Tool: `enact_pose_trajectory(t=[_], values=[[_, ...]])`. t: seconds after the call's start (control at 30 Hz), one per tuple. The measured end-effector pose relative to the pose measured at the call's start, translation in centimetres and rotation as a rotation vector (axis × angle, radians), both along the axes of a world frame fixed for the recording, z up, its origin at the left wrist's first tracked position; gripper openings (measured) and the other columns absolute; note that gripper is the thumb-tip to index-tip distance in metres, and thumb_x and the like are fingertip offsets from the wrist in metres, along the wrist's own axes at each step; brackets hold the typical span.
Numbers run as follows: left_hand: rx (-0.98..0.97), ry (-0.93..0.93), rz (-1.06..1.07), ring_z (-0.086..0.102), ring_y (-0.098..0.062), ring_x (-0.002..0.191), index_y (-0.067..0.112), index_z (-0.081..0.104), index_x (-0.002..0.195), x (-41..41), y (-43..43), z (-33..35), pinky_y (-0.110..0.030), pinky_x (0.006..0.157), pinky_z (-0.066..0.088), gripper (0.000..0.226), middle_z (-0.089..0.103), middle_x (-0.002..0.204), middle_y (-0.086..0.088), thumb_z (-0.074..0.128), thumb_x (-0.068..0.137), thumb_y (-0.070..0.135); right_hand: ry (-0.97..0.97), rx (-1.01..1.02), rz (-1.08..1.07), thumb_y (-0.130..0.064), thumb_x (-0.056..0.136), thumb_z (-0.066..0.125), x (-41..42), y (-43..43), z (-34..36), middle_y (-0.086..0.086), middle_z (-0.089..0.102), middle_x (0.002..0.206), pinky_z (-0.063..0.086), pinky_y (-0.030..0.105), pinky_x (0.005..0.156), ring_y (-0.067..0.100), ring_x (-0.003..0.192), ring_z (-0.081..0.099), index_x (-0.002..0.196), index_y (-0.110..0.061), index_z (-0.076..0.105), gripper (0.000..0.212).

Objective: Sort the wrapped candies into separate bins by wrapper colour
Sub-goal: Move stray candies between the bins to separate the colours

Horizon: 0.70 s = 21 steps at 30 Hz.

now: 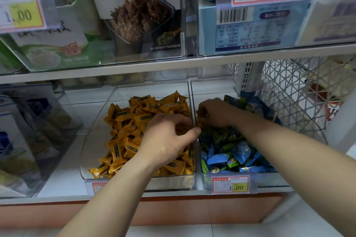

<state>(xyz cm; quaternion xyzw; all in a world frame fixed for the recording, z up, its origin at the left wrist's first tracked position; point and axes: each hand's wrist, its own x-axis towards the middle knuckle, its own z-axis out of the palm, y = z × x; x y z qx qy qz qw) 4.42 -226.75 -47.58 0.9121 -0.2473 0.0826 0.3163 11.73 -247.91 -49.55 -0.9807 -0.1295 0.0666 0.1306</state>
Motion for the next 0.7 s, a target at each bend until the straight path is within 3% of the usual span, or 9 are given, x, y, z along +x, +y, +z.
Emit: enact_pose_trajectory(t=[0.03, 0.13, 0.2, 0.3, 0.43, 0.5, 0.6, 0.7], values=[[0.000, -0.001, 0.001, 0.059, 0.003, 0.090, 0.037, 0.071, 0.100, 0.0, 0.0, 0.0, -0.023, 0.075, 0.048, 0.043, 0.058, 0.083, 0.031, 0.053, 0.079, 0.070, 0.013, -0.036, -0.015, -0.039, 0.088, 0.068, 0.0, -0.1, -0.6, 0.003, 0.065, 0.098, 0.051, 0.031, 0.073, 0.020, 0.089, 0.062, 0.100, -0.014, 0.068, 0.027], [0.001, 0.002, 0.005, 0.058, 0.000, 0.093, 0.038, 0.071, 0.099, 0.1, 0.1, 0.0, -0.025, 0.076, 0.049, 0.043, 0.058, 0.084, 0.031, 0.052, 0.078, 0.071, 0.031, -0.107, -0.074, -0.047, 0.095, 0.056, -0.1, -1.2, -1.6, 0.007, 0.062, 0.078, 0.050, 0.035, 0.066, 0.021, 0.073, 0.061, 0.076, -0.012, 0.063, 0.040], [-0.002, 0.015, 0.005, 0.059, 0.000, 0.093, 0.038, 0.071, 0.098, 0.2, 0.1, 0.0, -0.025, 0.075, 0.050, 0.041, 0.060, 0.085, 0.030, 0.054, 0.078, 0.070, 0.066, -0.070, -0.081, -0.046, 0.099, 0.050, -0.4, -2.0, -1.5, 0.012, 0.062, 0.077, 0.047, 0.036, 0.065, 0.024, 0.071, 0.061, 0.076, -0.003, 0.063, 0.050], [-0.001, 0.032, 0.003, 0.059, 0.001, 0.091, 0.038, 0.070, 0.099, 0.3, 0.1, 0.0, -0.023, 0.073, 0.050, 0.037, 0.064, 0.087, 0.025, 0.058, 0.080, 0.068, 0.210, -0.019, -0.048, -0.049, 0.093, 0.060, -1.1, -2.3, -1.1, 0.012, 0.061, 0.077, 0.041, 0.031, 0.062, 0.019, 0.068, 0.056, 0.087, 0.002, 0.069, 0.053], [-0.004, 0.041, 0.006, 0.054, 0.006, 0.088, 0.036, 0.071, 0.101, 0.2, 0.2, 0.0, -0.014, 0.071, 0.044, 0.041, 0.058, 0.086, 0.030, 0.058, 0.079, 0.068, 0.229, -0.048, -0.077, -0.041, 0.086, 0.073, -1.5, -2.0, -1.4, 0.003, 0.059, 0.070, 0.040, 0.024, 0.054, 0.013, 0.061, 0.053, 0.076, -0.006, 0.067, 0.037], [0.005, 0.052, 0.004, 0.057, 0.000, 0.093, 0.035, 0.071, 0.103, 0.2, 0.2, 0.0, -0.019, 0.075, 0.048, 0.042, 0.064, 0.092, 0.025, 0.058, 0.080, 0.068, 0.159, 0.014, -0.104, -0.036, 0.078, 0.082, -1.6, -2.0, -1.6, 0.001, 0.067, 0.092, 0.047, 0.023, 0.064, 0.014, 0.080, 0.062, 0.093, -0.009, 0.072, 0.032], [0.001, 0.044, 0.003, 0.059, 0.002, 0.090, 0.035, 0.071, 0.102, 0.1, 0.2, 0.1, -0.016, 0.073, 0.046, 0.040, 0.067, 0.093, 0.021, 0.058, 0.081, 0.066, 0.050, 0.087, -0.106, -0.035, 0.073, 0.086, -1.6, -1.9, -1.9, 0.002, 0.061, 0.117, 0.048, 0.025, 0.085, 0.019, 0.108, 0.060, 0.126, -0.012, 0.062, 0.062], [-0.002, 0.042, -0.003, 0.060, 0.003, 0.087, 0.033, 0.072, 0.100, 0.0, 0.1, 0.2, -0.023, 0.074, 0.050, 0.038, 0.069, 0.092, 0.020, 0.059, 0.083, 0.064, 0.052, 0.060, -0.104, -0.040, 0.080, 0.080, -1.0, -1.5, -2.4, 0.011, 0.052, 0.133, 0.045, 0.036, 0.102, 0.027, 0.125, 0.050, 0.141, -0.012, 0.050, 0.073]])
